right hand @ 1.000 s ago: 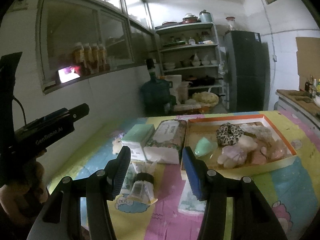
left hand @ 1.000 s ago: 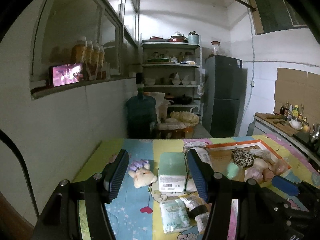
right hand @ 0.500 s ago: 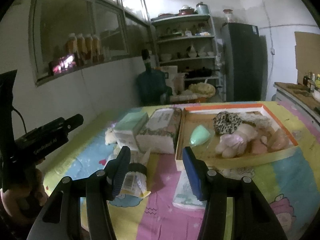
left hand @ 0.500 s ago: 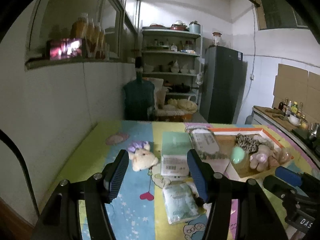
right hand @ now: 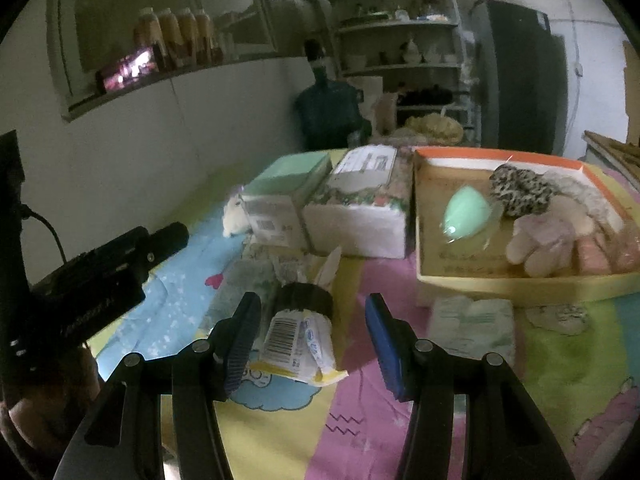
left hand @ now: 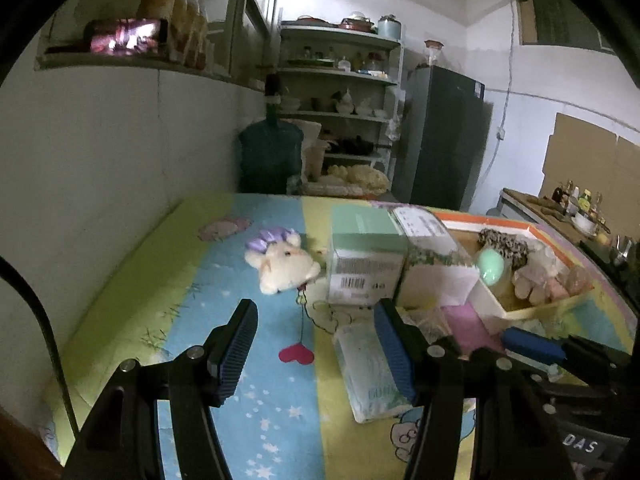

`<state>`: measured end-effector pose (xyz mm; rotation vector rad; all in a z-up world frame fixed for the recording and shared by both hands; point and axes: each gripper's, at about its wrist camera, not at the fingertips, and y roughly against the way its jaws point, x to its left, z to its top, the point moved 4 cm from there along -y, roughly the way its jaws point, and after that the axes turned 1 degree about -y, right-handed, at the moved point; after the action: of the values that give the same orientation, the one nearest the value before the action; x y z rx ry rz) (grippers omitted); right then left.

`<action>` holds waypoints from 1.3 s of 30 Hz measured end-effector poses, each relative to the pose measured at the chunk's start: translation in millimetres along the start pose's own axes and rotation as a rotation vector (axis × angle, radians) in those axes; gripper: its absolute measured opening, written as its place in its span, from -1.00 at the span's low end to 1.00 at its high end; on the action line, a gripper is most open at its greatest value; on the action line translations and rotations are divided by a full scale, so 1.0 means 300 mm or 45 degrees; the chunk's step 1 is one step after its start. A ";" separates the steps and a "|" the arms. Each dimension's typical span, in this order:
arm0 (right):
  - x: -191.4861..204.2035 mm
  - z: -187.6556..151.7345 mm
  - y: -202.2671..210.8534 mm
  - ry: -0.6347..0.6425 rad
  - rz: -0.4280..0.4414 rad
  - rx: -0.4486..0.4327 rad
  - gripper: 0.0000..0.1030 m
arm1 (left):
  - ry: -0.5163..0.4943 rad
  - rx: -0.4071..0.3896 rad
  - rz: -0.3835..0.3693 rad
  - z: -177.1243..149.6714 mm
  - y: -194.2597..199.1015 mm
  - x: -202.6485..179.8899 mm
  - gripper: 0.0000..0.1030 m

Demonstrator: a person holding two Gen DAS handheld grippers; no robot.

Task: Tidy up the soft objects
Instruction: 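Grasp the barcoded snack packet with the right tool while the left tool grasps the green-printed tissue pack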

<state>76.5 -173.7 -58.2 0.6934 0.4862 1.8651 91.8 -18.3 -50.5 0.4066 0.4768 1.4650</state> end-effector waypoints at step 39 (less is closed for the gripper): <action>-0.047 0.022 0.000 -0.137 -0.003 -0.108 -0.13 | 0.024 0.143 -0.172 -0.057 -0.116 -0.054 0.17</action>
<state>84.9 -186.8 -56.6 0.7313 0.3361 1.8250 111.0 -37.3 -82.7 0.4416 0.5924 1.3165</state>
